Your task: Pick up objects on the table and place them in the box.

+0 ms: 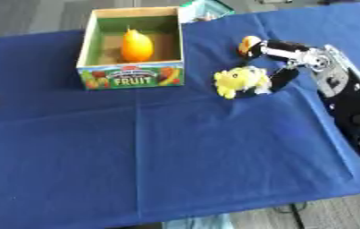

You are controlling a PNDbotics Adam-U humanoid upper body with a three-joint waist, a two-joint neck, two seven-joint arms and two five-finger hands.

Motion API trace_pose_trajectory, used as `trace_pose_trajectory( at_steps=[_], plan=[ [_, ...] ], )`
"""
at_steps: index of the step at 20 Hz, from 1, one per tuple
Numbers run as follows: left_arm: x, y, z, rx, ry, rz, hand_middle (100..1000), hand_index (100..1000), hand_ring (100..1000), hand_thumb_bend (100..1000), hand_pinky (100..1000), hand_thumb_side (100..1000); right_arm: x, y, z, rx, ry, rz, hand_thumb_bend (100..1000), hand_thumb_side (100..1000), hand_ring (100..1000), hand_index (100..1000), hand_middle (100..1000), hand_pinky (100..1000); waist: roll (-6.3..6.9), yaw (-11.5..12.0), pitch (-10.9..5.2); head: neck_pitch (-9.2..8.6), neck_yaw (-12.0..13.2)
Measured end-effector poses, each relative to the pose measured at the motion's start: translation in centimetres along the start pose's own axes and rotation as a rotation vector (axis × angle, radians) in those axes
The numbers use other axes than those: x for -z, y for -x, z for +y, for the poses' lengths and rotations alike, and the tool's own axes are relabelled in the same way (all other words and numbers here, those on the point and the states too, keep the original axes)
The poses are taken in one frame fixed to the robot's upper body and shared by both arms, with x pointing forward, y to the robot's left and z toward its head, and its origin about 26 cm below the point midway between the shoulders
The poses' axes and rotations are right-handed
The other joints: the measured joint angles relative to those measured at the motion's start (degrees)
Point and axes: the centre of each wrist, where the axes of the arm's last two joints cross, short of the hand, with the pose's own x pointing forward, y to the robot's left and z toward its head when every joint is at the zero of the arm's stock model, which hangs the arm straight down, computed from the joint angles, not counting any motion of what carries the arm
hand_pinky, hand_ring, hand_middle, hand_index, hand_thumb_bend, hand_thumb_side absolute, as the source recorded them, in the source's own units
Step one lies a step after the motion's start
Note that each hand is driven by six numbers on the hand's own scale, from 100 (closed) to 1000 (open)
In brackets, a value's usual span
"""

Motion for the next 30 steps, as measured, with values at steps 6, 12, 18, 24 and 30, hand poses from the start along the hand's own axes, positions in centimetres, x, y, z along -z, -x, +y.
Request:
trace_pose_trajectory(
  at_steps=[6, 12, 18, 24, 30],
  plan=[
    [0.0, 0.0, 0.0, 0.000, 0.000, 0.000, 548, 750, 621, 100, 748, 532, 0.2, -0.1, 0.2, -0.006, 0.081, 0.011, 100, 100, 764, 592, 497, 819, 0.00, 0.0, 0.05, 0.00, 0.0],
    [0.0, 0.0, 0.0, 0.000, 0.000, 0.000, 548, 750, 621, 100, 748, 535, 0.2, 0.0, 0.2, -0.007, 0.150, 0.020, 100, 100, 728, 515, 426, 790, 0.01, 0.0, 0.05, 0.00, 0.0],
    [0.0, 0.0, 0.0, 0.000, 0.000, 0.000, 548, 750, 620, 100, 748, 537, 0.2, 0.0, 0.2, -0.016, 0.213, 0.018, 100, 100, 679, 421, 333, 761, 0.01, 0.0, 0.05, 0.00, 0.0],
    [0.0, 0.0, 0.0, 0.000, 0.000, 0.000, 548, 750, 620, 100, 748, 537, 0.4, -0.4, -0.4, -0.028, 0.296, -0.001, 100, 100, 655, 382, 292, 752, 0.01, 0.1, 0.05, 0.00, 0.0],
    [0.0, 0.0, 0.0, 0.000, 0.000, 0.000, 549, 750, 619, 100, 748, 537, 1.8, -2.3, -3.2, -0.038, 0.379, -0.074, 100, 100, 653, 382, 292, 753, 0.00, 0.1, 0.03, 0.00, 0.0]
  ],
)
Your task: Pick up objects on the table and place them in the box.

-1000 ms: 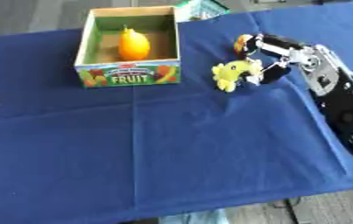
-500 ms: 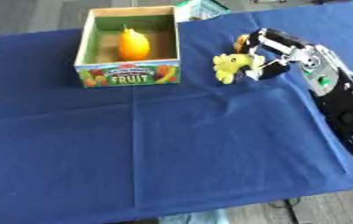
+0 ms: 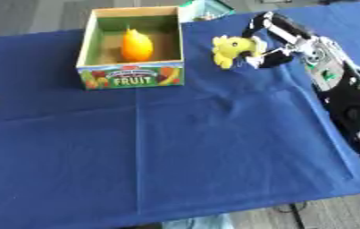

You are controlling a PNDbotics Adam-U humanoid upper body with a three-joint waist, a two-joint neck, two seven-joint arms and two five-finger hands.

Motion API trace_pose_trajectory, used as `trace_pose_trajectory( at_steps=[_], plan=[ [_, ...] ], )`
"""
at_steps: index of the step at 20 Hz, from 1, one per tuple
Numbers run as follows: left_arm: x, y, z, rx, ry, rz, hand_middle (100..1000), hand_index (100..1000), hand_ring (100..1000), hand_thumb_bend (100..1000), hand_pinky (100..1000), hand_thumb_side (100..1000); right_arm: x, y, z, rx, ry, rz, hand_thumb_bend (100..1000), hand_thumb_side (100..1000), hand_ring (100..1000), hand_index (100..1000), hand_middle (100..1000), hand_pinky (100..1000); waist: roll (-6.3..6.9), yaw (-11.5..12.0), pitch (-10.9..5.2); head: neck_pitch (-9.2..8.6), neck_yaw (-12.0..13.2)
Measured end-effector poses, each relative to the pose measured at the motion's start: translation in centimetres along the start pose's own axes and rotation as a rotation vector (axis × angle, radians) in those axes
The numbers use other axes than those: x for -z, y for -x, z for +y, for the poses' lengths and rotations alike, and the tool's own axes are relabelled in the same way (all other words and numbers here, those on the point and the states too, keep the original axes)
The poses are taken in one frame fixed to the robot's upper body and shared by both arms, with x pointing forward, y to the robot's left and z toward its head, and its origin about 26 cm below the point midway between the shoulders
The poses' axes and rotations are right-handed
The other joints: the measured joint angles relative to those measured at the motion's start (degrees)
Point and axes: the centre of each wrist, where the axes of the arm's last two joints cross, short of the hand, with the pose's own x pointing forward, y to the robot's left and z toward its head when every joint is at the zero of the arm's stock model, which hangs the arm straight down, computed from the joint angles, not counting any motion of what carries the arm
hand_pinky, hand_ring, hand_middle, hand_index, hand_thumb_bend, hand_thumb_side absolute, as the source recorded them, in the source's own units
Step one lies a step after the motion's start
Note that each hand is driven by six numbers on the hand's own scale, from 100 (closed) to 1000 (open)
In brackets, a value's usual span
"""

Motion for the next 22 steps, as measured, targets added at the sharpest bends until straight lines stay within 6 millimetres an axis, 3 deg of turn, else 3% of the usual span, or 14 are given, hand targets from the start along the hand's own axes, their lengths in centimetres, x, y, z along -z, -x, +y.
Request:
trace_pose_trajectory(
  at_steps=[4, 8, 17, 22],
  plan=[
    [0.0, 0.0, 0.0, 0.000, 0.000, 0.000, 548, 750, 618, 100, 747, 536, 2.6, -1.9, -1.5, 0.008, 0.046, -0.060, 100, 100, 653, 385, 295, 753, 0.01, 0.4, -0.18, 0.00, -0.1],
    [0.0, 0.0, 0.0, 0.000, 0.002, -0.002, 548, 750, 618, 100, 747, 533, 4.9, -3.8, -1.6, 0.027, 0.060, -0.098, 100, 100, 652, 386, 295, 753, 0.02, 1.2, -0.46, 0.00, -0.4],
    [0.3, -0.2, -0.2, -0.005, 0.021, -0.012, 548, 750, 617, 100, 747, 529, 8.9, -7.0, 0.9, 0.078, 0.073, -0.089, 100, 100, 652, 390, 299, 758, 0.29, 3.4, -0.46, 0.00, -1.6],
    [0.8, -0.5, -0.6, -0.011, 0.048, -0.030, 548, 750, 617, 100, 748, 528, 10.3, -8.5, 2.9, 0.101, 0.082, -0.050, 100, 100, 668, 416, 323, 766, 0.27, 6.4, -0.30, 0.00, -3.0]
  ],
)
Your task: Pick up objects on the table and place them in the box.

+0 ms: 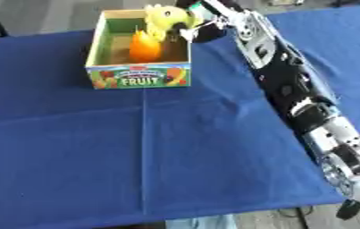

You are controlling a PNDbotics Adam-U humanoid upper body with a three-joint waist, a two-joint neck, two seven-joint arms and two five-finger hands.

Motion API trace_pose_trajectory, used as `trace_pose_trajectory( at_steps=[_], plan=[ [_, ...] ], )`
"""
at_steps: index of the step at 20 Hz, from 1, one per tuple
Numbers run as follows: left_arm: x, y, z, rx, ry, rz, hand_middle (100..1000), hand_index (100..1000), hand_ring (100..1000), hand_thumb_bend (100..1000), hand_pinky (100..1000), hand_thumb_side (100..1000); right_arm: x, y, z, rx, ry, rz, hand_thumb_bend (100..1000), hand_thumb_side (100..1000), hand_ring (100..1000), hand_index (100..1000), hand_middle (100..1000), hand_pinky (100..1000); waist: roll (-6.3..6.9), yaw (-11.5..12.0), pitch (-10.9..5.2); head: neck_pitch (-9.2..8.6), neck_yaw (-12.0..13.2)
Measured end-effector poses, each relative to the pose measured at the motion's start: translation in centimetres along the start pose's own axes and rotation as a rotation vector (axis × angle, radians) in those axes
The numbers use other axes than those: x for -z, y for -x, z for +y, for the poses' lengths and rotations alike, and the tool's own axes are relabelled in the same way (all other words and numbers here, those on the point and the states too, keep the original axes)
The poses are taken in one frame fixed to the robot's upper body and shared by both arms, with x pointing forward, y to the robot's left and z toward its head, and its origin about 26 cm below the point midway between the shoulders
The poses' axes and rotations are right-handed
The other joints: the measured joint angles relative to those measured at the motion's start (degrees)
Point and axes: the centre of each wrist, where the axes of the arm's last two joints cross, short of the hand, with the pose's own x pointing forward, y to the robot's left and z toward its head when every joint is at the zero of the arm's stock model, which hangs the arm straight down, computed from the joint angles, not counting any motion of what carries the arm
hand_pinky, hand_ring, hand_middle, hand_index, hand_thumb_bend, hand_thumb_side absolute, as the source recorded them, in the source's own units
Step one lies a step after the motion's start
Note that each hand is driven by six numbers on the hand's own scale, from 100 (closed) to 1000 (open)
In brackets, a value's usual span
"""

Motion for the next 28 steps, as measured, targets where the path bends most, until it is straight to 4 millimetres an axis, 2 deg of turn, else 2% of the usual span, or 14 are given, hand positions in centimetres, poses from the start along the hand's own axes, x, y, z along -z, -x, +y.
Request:
trace_pose_trajectory(
  at_steps=[5, 7, 8, 10, 13, 18, 24, 26, 27, 28],
  plan=[
    [0.3, -0.1, -0.3, -0.008, 0.017, -0.009, 548, 750, 617, 100, 748, 527, 0.3, -0.2, 1.9, -0.016, 0.024, 0.084, 100, 100, 701, 519, 424, 779, 0.04, 1.8, 0.41, 0.00, -1.1],
    [0.3, -0.1, -0.4, -0.010, 0.024, -0.011, 547, 750, 617, 100, 748, 526, 0.3, -0.3, 2.5, -0.028, 0.039, 0.112, 210, 100, 723, 590, 489, 786, 0.07, 2.3, 0.60, 0.00, -1.2],
    [0.4, -0.2, -0.4, -0.012, 0.027, -0.014, 547, 749, 617, 100, 748, 526, 0.3, -0.3, 2.8, -0.033, 0.046, 0.125, 317, 125, 742, 631, 534, 793, 0.10, 2.5, 0.67, 0.00, -1.3],
    [0.5, -0.2, -0.5, -0.015, 0.030, -0.016, 547, 750, 617, 100, 748, 526, 0.3, -0.4, 3.3, -0.048, 0.052, 0.145, 449, 174, 765, 683, 607, 801, 0.14, 2.6, 0.77, 0.00, -1.6],
    [0.5, -0.2, -0.5, -0.015, 0.032, -0.015, 547, 749, 617, 100, 749, 526, 0.2, -0.3, 3.9, -0.056, 0.053, 0.163, 497, 276, 826, 798, 753, 831, 0.19, 2.8, 0.83, 0.00, -1.6],
    [0.5, -0.1, -0.5, -0.015, 0.033, -0.016, 547, 750, 617, 100, 749, 525, -0.1, -0.1, 4.4, -0.054, 0.054, 0.169, 582, 386, 877, 894, 877, 860, 0.52, 2.6, 0.83, 0.00, -1.6],
    [0.5, -0.1, -0.5, -0.015, 0.033, -0.015, 547, 750, 617, 100, 749, 526, -0.4, 0.2, 4.4, -0.033, 0.067, 0.180, 613, 413, 884, 908, 888, 869, 0.40, 2.1, 0.82, 0.00, -1.3],
    [0.5, -0.1, -0.5, -0.015, 0.032, -0.014, 547, 749, 617, 100, 750, 526, -0.6, 0.6, 4.0, -0.017, 0.075, 0.188, 613, 416, 885, 904, 883, 871, 0.30, 1.9, 0.82, 0.00, -1.0],
    [0.4, -0.1, -0.5, -0.015, 0.032, -0.014, 547, 749, 617, 100, 750, 526, -0.7, 0.7, 3.7, -0.009, 0.080, 0.191, 578, 433, 884, 902, 873, 872, 0.23, 1.7, 0.81, 0.00, -1.0],
    [0.4, -0.1, -0.5, -0.015, 0.031, -0.013, 547, 749, 617, 100, 750, 527, -0.8, 0.9, 3.3, 0.001, 0.085, 0.194, 612, 416, 882, 901, 871, 872, 0.13, 1.5, 0.81, 0.00, -0.8]
  ],
)
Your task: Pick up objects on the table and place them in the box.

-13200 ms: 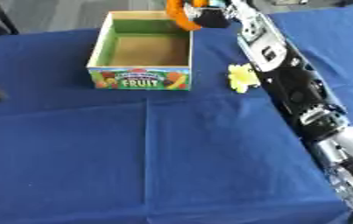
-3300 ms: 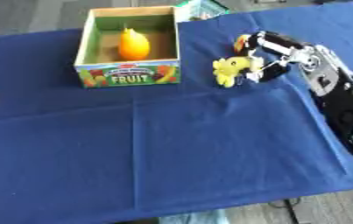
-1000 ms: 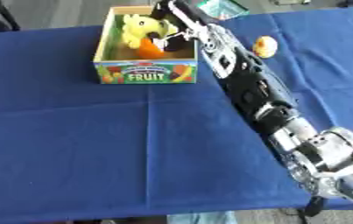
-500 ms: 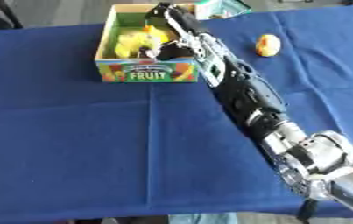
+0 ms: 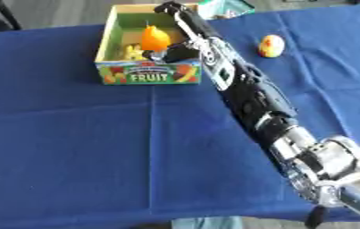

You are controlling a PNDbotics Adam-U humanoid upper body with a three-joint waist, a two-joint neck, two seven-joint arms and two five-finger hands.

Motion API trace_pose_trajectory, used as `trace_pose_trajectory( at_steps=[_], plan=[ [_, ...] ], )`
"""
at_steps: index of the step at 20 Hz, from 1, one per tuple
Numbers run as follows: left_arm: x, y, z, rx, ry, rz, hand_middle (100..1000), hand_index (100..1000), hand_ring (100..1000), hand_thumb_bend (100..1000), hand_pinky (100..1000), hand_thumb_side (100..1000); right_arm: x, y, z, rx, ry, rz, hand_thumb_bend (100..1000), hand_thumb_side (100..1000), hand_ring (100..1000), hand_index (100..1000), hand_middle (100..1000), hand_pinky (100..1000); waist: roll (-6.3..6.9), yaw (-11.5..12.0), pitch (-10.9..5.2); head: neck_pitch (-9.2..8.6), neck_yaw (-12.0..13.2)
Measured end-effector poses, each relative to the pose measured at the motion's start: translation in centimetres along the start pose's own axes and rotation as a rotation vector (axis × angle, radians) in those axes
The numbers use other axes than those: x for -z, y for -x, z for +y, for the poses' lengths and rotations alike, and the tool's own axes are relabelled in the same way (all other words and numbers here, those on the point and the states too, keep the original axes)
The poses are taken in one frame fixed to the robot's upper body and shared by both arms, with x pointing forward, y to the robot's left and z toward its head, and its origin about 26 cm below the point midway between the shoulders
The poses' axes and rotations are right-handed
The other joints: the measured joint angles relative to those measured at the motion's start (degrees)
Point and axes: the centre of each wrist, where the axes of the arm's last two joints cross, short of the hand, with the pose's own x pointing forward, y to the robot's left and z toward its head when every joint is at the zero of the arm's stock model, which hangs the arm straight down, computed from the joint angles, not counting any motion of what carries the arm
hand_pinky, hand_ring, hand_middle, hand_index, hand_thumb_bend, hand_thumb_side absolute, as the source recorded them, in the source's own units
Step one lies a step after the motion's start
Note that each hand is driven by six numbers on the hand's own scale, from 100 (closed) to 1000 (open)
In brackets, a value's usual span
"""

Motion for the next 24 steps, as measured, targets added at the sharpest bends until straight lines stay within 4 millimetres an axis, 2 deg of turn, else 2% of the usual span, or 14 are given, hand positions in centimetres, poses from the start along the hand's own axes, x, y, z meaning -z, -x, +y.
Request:
trace_pose_trajectory(
  at_steps=[13, 19, 24],
  plan=[
    [-0.2, 0.2, 0.1, 0.001, -0.009, 0.009, 547, 749, 616, 100, 751, 527, -0.5, 2.1, -6.0, 0.046, 0.066, 0.024, 585, 391, 856, 873, 807, 866, -0.38, -1.8, -0.31, 0.00, 1.0],
    [-0.4, 0.2, 0.2, 0.005, -0.018, 0.011, 546, 749, 616, 100, 751, 528, -1.3, 3.7, -7.8, 0.029, 0.108, 0.088, 569, 374, 855, 860, 802, 866, -0.71, -2.3, -0.49, 0.00, 1.0],
    [-0.4, 0.3, 0.2, 0.005, -0.022, 0.016, 546, 749, 616, 100, 751, 527, -2.6, 5.7, -8.1, 0.026, 0.127, 0.170, 562, 368, 855, 856, 797, 866, -0.71, -2.7, -0.51, 0.00, 1.0]
  ],
)
